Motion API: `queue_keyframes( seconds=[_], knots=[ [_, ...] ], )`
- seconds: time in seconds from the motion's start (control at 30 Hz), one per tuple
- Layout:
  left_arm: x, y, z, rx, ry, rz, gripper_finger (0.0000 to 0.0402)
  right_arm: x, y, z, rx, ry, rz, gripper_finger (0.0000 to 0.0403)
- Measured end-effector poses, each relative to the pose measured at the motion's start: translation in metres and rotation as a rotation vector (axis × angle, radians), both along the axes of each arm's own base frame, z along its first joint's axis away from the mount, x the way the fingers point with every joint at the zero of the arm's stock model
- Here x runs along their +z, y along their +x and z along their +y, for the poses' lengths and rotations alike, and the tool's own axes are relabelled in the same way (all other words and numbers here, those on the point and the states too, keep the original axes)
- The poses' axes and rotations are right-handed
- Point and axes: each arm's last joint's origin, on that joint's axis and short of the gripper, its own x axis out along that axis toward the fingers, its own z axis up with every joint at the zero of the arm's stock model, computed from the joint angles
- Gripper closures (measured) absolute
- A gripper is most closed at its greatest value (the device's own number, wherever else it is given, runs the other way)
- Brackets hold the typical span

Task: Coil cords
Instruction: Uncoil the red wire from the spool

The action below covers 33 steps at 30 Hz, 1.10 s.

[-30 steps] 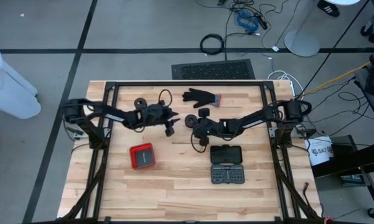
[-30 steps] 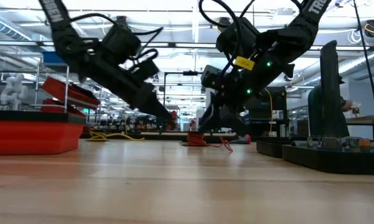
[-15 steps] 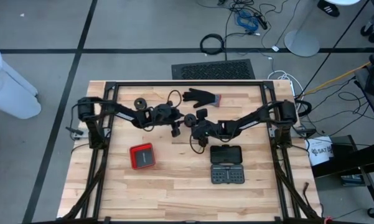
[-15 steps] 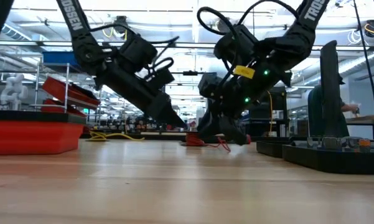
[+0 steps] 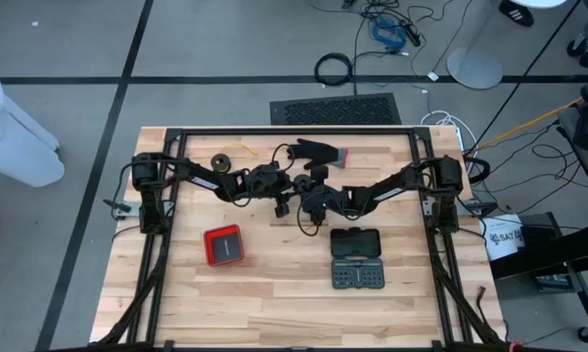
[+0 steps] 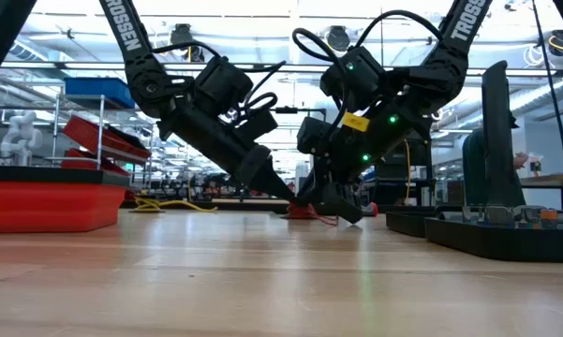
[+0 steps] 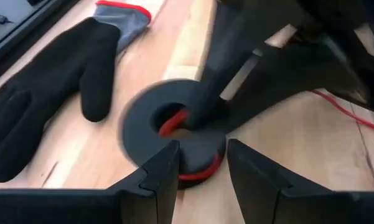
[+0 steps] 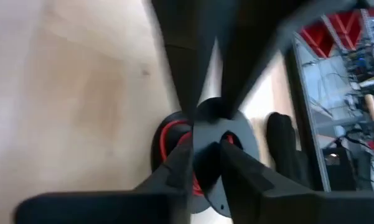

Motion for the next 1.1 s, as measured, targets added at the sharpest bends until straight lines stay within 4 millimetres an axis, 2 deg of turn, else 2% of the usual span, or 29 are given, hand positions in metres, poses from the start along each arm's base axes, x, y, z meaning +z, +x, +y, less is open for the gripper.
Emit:
queue_keyframes(
  seconds=[0.07, 0.3, 0.4, 0.47, 0.57, 0.8, 0.93, 1.1],
  knots=[
    [0.001, 0.0, 0.0, 0.001, 0.0, -0.003, 0.0259, 0.001, 0.0, -0.002, -0.01, -0.008, 0.0, 0.039],
    [0.006, -0.002, -0.002, -0.017, -0.017, 0.014, 0.0259, 0.001, 0.0, 0.002, -0.023, -0.026, 0.005, 0.04],
    [0.015, -0.009, -0.006, -0.042, -0.041, 0.047, 0.0259, 0.008, -0.001, 0.009, -0.036, -0.047, -0.003, 0.0402],
    [0.03, -0.012, -0.007, -0.05, -0.024, 0.023, 0.0259, 0.016, -0.003, 0.014, -0.025, -0.044, -0.005, 0.0402],
    [0.054, -0.02, -0.007, -0.048, 0.022, 0.007, 0.0259, 0.036, -0.008, 0.023, 0.003, -0.009, -0.047, 0.0401],
    [0.1, -0.043, -0.013, -0.042, 0.052, -0.046, 0.0259, 0.104, -0.029, 0.037, 0.042, 0.074, -0.24, 0.0401],
    [0.115, -0.049, -0.016, -0.049, 0.022, -0.116, 0.0259, 0.139, -0.043, 0.045, 0.095, 0.095, -0.362, 0.0401],
    [0.124, -0.04, -0.02, -0.107, -0.092, -0.281, 0.0259, 0.172, -0.059, 0.053, 0.133, 0.087, -0.494, 0.0402]
  ],
)
